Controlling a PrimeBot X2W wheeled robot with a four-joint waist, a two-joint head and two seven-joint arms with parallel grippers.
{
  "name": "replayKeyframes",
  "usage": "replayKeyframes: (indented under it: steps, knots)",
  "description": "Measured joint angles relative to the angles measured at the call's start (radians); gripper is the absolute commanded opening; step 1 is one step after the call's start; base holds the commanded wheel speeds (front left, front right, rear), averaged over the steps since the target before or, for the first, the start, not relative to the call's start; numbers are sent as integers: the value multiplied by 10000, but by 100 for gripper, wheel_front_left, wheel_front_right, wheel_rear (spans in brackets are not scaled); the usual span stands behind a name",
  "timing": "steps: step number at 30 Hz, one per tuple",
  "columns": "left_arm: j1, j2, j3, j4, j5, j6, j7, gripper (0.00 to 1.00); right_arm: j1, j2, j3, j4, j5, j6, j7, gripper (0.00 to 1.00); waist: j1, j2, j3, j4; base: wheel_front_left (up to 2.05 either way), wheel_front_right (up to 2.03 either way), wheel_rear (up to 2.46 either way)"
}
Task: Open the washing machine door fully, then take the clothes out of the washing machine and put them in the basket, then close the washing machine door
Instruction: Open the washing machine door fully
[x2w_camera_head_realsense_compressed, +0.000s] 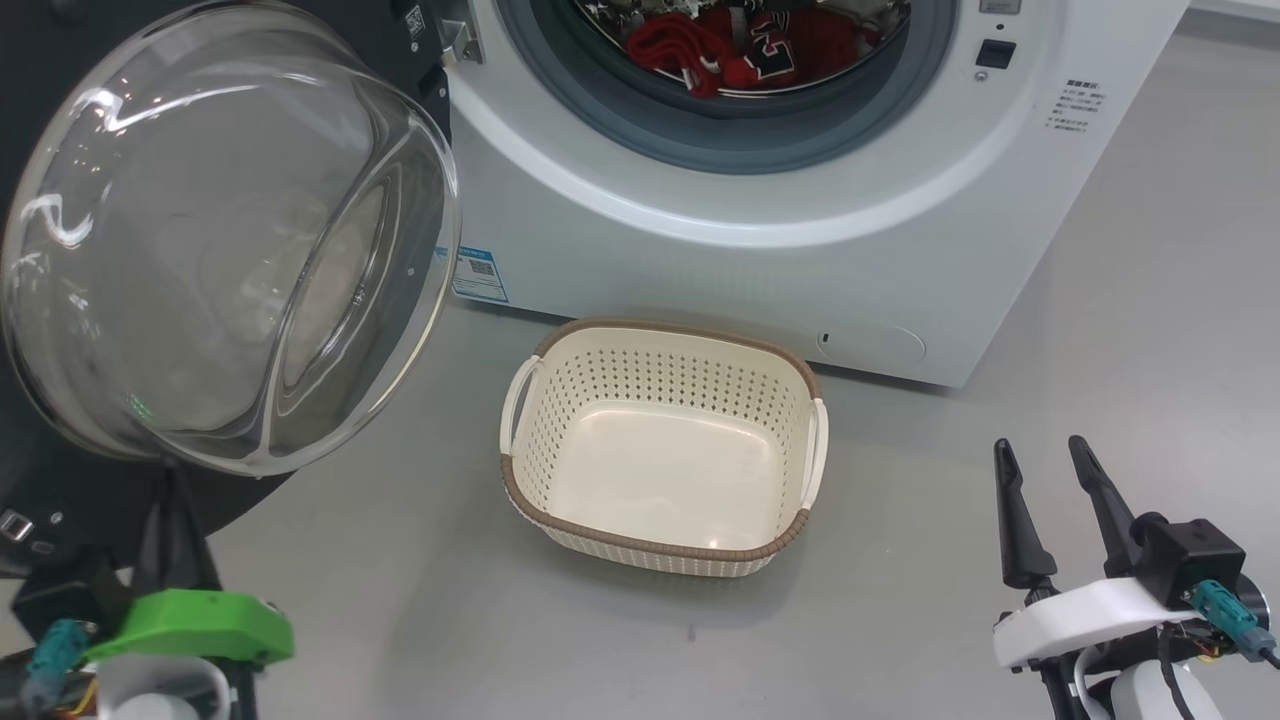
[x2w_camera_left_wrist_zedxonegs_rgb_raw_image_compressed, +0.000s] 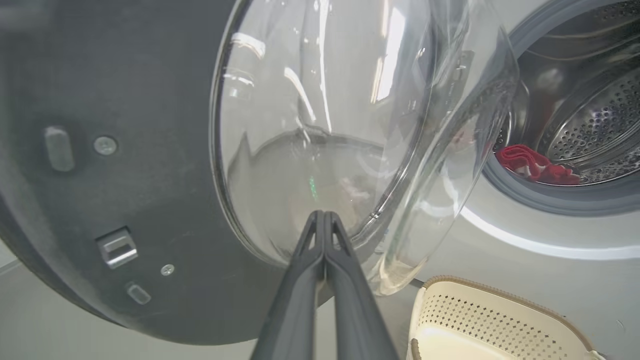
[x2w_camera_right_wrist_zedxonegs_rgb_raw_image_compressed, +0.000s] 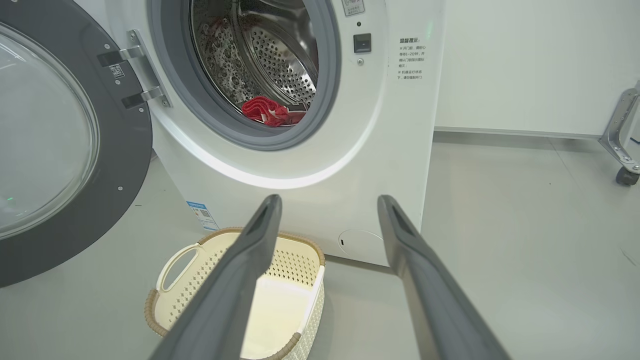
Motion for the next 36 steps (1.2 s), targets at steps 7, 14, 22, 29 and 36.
replayKeyframes:
  steps: [7, 14, 22, 29, 36]
  knots:
    - [238, -359, -476, -809, 339, -270, -2, 0, -207, -8, 157, -13, -13, 6, 0, 100, 0, 0, 119, -238, 0, 0, 0]
    - [505, -433, -1064, -1087, 533, -523, 0, 0, -223, -10, 322, -12, -12, 6, 0, 100, 0, 0, 143, -582, 0, 0, 0]
    - [558, -433, -1452, -1191, 614, -709, -2, 0, -225, -10, 564, -36, 77, -6, 0, 100, 0, 0, 107, -1117, 0, 0, 0]
    - [602, -428, -1544, -1158, 869, -711, -2, 97, -226, -10, 765, -88, 134, -10, 0, 100, 0, 0, 56, -1617, 0, 0, 0]
    - [723, -428, -1649, -943, 947, -711, 0, 100, -225, -12, 986, -102, 174, -19, 0, 100, 0, 0, -65, -2231, 0, 0, 0]
